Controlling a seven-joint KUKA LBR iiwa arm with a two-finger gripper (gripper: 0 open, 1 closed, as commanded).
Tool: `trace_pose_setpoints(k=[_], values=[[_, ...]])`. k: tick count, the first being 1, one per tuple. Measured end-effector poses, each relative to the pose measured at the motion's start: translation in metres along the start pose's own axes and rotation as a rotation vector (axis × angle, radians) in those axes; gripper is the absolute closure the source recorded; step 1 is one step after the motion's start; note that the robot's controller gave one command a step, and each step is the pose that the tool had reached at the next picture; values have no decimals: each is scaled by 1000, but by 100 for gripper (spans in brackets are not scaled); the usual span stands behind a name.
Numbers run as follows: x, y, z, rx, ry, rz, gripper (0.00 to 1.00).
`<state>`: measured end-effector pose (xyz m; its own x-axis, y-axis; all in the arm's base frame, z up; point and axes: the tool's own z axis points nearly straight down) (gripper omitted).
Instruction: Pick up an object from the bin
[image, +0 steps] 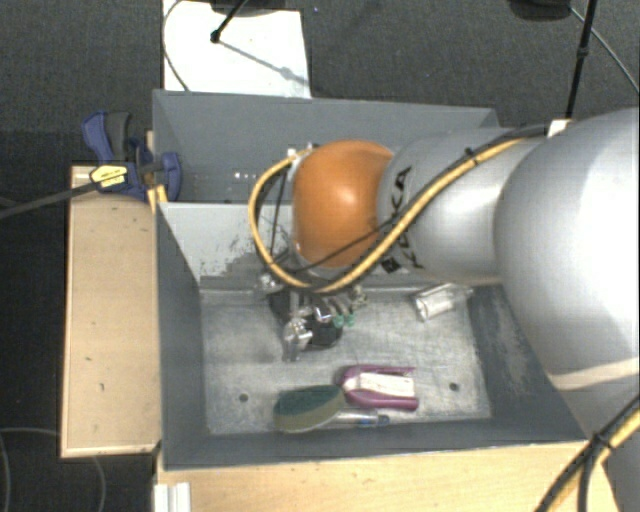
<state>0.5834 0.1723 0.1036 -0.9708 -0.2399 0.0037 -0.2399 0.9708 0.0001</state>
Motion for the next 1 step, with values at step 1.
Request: trace_pose_setpoints(k=[1], values=[[37,-89,31,-3,-11,138,0]])
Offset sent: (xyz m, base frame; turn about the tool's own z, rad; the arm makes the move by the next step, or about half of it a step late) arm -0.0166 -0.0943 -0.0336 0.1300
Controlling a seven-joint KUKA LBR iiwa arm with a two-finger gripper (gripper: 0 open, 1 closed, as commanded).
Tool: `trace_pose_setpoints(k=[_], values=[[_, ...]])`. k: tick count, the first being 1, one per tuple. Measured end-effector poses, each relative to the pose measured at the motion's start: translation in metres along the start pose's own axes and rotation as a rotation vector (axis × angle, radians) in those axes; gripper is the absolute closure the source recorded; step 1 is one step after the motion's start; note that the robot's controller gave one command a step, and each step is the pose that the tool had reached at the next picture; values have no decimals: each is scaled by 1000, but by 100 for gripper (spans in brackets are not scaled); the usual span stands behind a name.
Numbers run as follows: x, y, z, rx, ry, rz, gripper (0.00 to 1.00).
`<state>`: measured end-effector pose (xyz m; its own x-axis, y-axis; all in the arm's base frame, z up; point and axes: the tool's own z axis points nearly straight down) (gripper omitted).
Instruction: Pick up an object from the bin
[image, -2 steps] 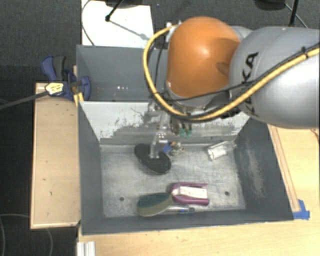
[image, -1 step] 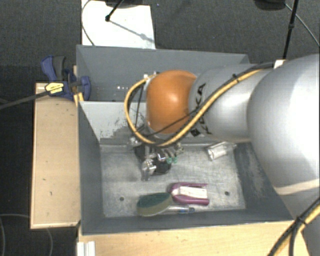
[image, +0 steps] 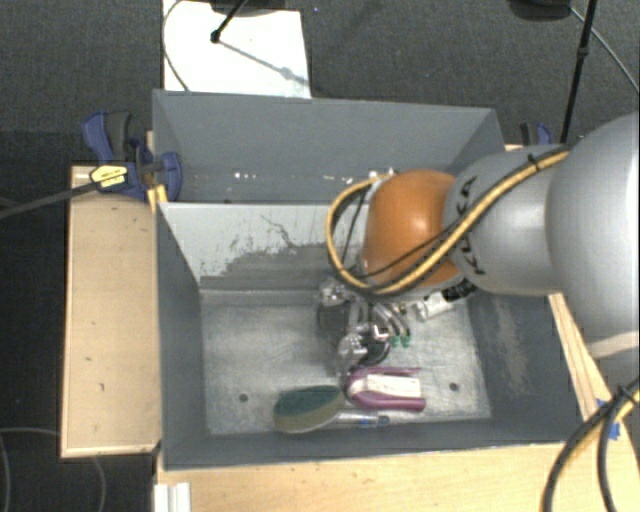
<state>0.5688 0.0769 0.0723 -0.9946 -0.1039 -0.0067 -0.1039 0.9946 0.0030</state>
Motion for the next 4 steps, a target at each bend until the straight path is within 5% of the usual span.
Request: trace_pose_setpoints(k=[1,2,3,4], values=[[6,-43,-3,3,3,362,0],[5,-42,-5,1,-1,363,100],[11,-113,-131,6,-3,-43,100],[12,-111,-128,2,3,-42,0]])
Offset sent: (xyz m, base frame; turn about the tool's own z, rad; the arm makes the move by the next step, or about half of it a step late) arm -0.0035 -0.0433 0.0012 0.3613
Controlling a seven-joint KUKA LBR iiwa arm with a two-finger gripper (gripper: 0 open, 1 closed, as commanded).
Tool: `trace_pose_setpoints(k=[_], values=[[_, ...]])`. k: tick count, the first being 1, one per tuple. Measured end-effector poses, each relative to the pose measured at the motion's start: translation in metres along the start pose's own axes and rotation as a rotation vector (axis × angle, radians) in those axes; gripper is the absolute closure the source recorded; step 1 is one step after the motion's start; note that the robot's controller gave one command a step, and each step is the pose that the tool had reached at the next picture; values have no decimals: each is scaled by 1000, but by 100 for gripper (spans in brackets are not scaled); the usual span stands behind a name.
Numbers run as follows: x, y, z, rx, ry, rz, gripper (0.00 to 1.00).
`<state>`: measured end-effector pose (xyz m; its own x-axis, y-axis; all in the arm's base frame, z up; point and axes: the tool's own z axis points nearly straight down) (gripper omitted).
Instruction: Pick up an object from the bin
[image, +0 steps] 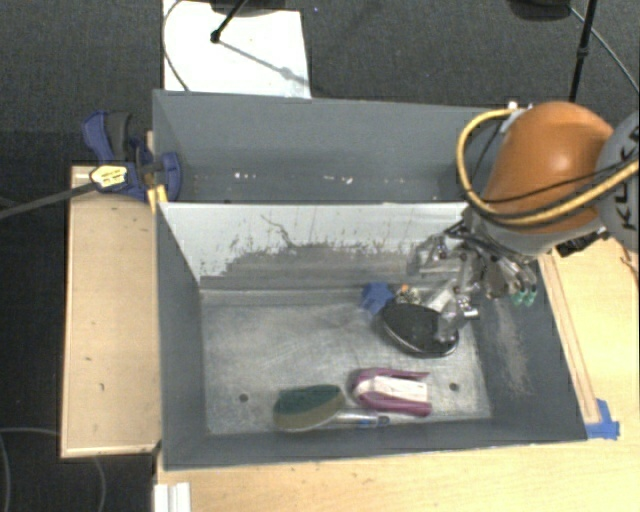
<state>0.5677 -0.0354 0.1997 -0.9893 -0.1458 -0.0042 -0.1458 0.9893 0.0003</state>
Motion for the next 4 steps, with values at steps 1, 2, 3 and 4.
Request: trace_pose_setpoints(k=[1,2,3,4], values=[[7,-41,79,0,9,84,0],[5,-36,108,11,-20,106,0],[-16,-24,121,11,2,505,0],[-14,-25,124,12,5,505,100]])
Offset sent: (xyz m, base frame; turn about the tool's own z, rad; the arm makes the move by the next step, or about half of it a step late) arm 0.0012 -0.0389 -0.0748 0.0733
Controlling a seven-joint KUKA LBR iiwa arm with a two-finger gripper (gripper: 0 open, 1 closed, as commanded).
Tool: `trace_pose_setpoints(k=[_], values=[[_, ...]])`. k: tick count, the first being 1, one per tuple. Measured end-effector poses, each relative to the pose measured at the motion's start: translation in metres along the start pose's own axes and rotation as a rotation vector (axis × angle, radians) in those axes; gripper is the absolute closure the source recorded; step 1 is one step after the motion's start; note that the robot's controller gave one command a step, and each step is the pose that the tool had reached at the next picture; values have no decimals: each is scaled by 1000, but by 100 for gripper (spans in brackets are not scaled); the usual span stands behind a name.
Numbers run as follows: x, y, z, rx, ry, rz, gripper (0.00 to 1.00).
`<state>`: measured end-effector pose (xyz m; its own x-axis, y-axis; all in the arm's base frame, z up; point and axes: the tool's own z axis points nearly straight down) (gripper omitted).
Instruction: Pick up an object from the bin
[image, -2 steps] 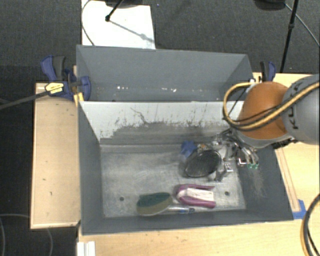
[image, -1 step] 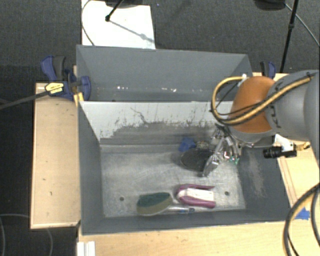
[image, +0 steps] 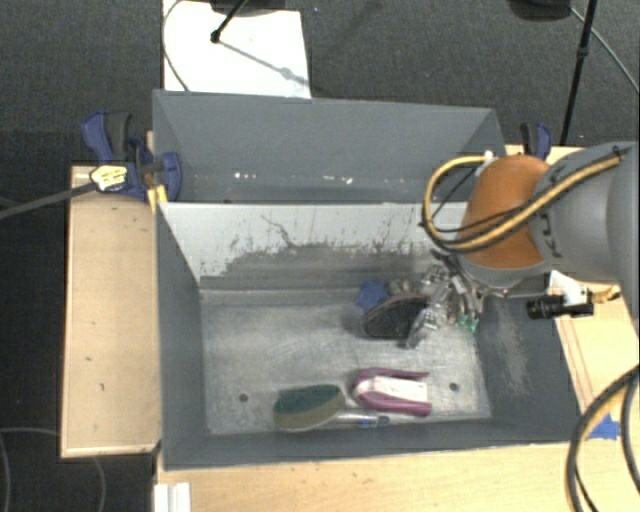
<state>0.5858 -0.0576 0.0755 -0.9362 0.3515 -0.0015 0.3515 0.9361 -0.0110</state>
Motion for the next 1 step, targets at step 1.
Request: trace_pose_setpoints(k=[1], values=[[6,-12,-160,-13,-9,-31,100]])
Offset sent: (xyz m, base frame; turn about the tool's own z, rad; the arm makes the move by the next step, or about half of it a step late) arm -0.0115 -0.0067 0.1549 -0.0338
